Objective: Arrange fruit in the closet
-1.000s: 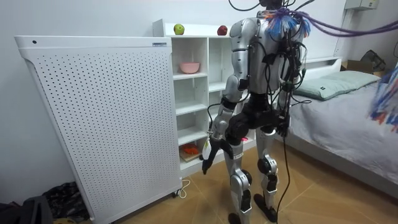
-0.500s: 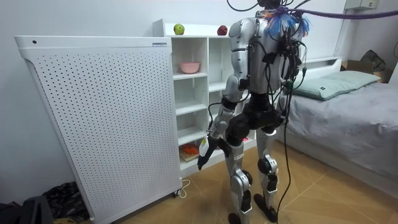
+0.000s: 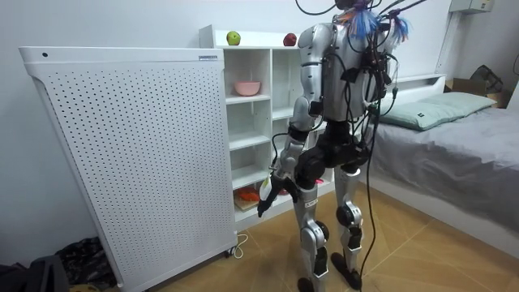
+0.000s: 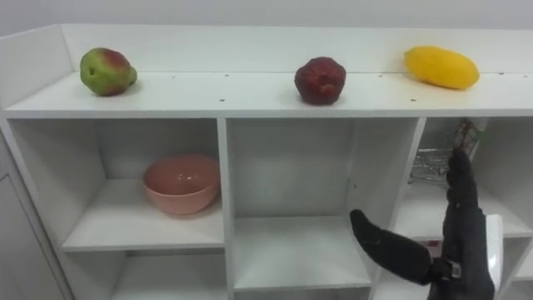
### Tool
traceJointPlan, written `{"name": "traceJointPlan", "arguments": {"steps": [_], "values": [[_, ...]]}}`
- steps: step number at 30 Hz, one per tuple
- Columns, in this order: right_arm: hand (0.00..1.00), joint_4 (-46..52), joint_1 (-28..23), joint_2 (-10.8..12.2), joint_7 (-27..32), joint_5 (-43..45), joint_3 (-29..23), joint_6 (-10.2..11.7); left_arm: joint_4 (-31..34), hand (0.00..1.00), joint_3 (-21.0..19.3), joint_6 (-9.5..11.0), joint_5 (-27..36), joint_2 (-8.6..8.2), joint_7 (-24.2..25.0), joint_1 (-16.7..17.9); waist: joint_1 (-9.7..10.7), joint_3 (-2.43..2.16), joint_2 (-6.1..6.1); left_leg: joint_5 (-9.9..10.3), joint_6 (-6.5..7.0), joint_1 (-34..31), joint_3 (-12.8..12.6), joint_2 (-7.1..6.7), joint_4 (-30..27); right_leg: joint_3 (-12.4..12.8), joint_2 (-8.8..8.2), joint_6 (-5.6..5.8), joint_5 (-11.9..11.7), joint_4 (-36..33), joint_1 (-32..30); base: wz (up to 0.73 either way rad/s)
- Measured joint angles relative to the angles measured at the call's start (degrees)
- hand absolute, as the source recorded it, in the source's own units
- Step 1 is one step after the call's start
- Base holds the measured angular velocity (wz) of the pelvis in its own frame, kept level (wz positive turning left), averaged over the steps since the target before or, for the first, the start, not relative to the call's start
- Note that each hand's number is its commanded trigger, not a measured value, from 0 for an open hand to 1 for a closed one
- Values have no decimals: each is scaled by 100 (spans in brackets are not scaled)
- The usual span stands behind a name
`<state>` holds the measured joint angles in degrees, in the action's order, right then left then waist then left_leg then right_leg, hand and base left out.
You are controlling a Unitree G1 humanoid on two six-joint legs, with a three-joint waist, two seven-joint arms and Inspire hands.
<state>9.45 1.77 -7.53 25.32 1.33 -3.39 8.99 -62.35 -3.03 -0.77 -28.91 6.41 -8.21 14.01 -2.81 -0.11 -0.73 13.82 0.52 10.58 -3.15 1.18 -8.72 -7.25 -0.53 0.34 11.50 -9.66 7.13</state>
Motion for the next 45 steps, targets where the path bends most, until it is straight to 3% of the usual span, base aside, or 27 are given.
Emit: {"name": "traceJointPlan", "arguments": {"steps": [3, 9, 14, 18, 24, 30, 37, 40, 45], "values": [[0, 30, 238, -131, -4, -71, -3, 110, 53, 0, -5, 2, -3, 2, 14, -16, -75, 4, 0, 0, 0, -28, 2, 11, 0, 11, 9, -28, -26, -4, -26, 0], [0, 34, 728, -175, 148, -51, -16, 116, 39, 0, -6, -9, -52, 48, 170, -72, -89, 0, -23, -5, -2, -180, 11, 16, -29, -31, 8, -30, -91, -44, -152, 6], [0, 34, 1216, -255, 357, -117, -29, 151, -24, 0, -13, -17, -48, 100, 225, -74, -134, -22, -136, -5, -2, -225, 17, 14, -75, -49, 8, -30, -125, -13, -164, 0], [0, 32, 1343, -386, 421, -209, -51, 179, -23, 0, -16, -48, -53, 112, 227, -142, -239, 9, -233, -6, -2, -222, 58, 16, -75, -86, 8, -30, -126, -4, -138, 4], [0, -254, 1828, -407, 387, -665, -46, 119, -5, 0, -11, -195, -51, 120, 230, -160, -327, 39, -234, -6, -2, -247, 113, 13, -83, -118, 0, -29, -127, -15, -155, 3], [0, -1178, 2465, -643, 248, -1365, -15, 26, 33, 0, 1, -283, -53, 120, 249, -224, -390, 44, -263, -7, -4, -308, 213, 7, -119, -255, -17, -30, -127, -11, -146, 10], [0, -1512, 2626, -820, -89, -1406, -10, -137, 115, 0, -11, -301, -55, 168, 454, -203, -390, 45, -273, -7, -4, -387, 355, -4, -156, -541, -47, -29, -127, 2, -162, 11], [0, -1597, 2710, -1048, -250, -1492, -12, -159, 215, 0, -13, -299, -55, 169, 520, -190, -402, 45, -273, -8, -5, -391, 365, -2, -156, -564, -46, -29, -127, 3, -155, 1], [0, -1658, 2871, -1116, -354, -1485, -10, -159, 360, 0, -13, -299, -69, 184, 560, -172, -413, 44, -274, -11, -10, -388, 354, 0, -166, -571, -45, -29, -127, 5, -155, 0]]}}
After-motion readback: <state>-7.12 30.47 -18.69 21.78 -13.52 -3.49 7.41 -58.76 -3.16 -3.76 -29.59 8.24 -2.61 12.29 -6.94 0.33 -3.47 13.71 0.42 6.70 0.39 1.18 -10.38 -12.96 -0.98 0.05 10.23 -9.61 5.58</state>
